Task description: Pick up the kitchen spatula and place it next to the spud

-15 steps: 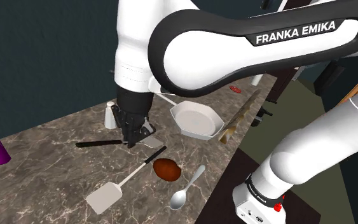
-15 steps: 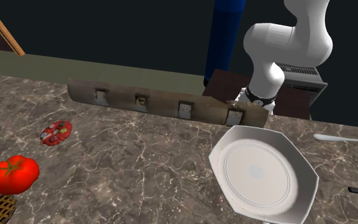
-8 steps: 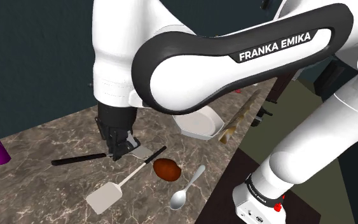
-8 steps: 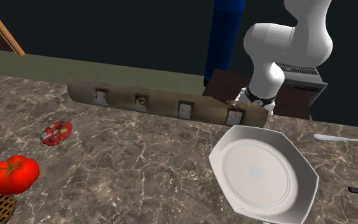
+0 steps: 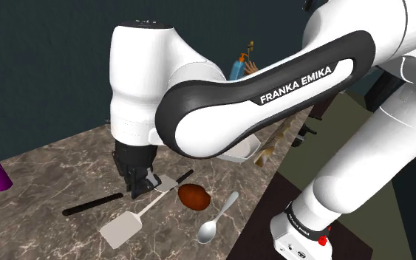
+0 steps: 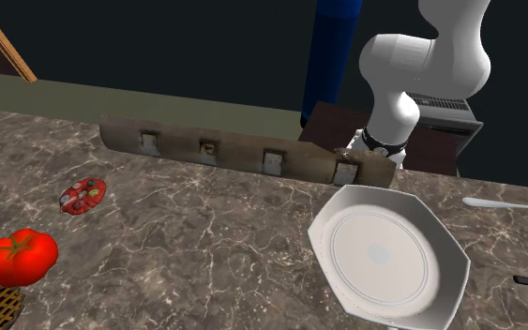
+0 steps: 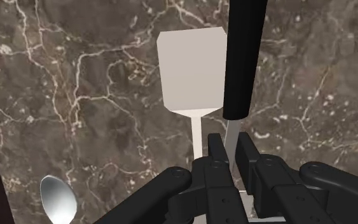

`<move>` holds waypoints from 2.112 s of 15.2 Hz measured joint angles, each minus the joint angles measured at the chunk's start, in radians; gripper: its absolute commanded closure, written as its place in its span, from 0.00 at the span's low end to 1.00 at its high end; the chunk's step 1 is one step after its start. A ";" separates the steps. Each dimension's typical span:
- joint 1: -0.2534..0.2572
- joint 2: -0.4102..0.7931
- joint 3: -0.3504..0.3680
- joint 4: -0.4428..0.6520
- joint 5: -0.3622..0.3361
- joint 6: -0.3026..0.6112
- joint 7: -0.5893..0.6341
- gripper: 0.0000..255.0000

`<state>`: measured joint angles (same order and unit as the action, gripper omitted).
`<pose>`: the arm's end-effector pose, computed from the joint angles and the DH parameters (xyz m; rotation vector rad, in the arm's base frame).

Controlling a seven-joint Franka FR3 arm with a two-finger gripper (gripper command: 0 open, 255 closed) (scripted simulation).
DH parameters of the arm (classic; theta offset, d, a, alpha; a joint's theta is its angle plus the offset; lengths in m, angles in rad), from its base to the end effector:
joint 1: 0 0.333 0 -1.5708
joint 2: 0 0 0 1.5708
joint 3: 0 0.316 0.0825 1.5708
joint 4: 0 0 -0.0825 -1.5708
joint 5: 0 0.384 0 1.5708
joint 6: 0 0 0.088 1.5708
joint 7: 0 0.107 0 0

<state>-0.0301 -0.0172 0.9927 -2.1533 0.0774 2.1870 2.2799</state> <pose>0.3051 0.4450 0.4078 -2.4098 1.9496 0.0804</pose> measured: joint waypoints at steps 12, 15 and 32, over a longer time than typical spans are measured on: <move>0.026 0.139 -0.010 -0.065 -0.150 0.143 0.102 1.00; 0.026 0.140 -0.011 -0.068 -0.151 0.147 0.102 1.00; -0.010 0.010 0.007 -0.022 -0.009 0.028 0.000 0.00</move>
<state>-0.0401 -0.0071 0.9994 -2.1751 0.0684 2.2153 2.2798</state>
